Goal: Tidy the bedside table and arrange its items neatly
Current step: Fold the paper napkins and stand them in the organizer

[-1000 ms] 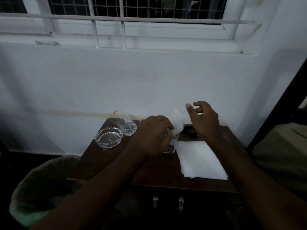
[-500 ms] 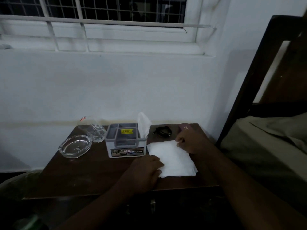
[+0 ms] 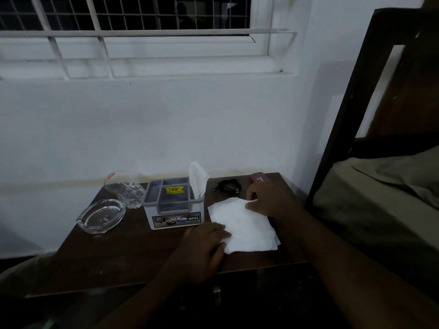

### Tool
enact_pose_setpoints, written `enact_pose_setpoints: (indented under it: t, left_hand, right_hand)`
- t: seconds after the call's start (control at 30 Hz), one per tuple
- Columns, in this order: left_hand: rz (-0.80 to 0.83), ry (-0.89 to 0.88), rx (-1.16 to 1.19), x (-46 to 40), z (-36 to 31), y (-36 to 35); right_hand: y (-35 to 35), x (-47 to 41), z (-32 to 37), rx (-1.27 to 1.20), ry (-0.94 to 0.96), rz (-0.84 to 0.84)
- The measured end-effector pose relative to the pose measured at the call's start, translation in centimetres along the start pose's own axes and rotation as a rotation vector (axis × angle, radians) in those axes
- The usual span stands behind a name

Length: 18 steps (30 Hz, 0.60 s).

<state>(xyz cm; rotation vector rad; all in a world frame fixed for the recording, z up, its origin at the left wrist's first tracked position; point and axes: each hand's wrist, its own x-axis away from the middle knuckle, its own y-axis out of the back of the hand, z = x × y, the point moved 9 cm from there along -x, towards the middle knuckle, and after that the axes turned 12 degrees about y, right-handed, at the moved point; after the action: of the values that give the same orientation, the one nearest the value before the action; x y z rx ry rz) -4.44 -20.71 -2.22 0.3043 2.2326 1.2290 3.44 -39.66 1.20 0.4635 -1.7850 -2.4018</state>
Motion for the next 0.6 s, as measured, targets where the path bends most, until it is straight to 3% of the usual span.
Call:
enact_pose_setpoints:
  t: [0.17, 0.43, 0.6]
  left_hand:
    - [0.024, 0.008, -0.002, 0.0, -0.1, -0.2]
    - [-0.062, -0.004, -0.009, 0.1, -0.1, 0.2]
    - [-0.048, -0.001, -0.032, 0.0, 0.0, -0.1]
  right_hand:
    - [1.3, 0.4, 1.6, -0.092, 0.158, 0.06]
    - [1.3, 1.0, 0.6, -0.075, 0.135, 0.002]
    - [1.1, 1.5, 1.6, -0.257, 0.191, 0.154]
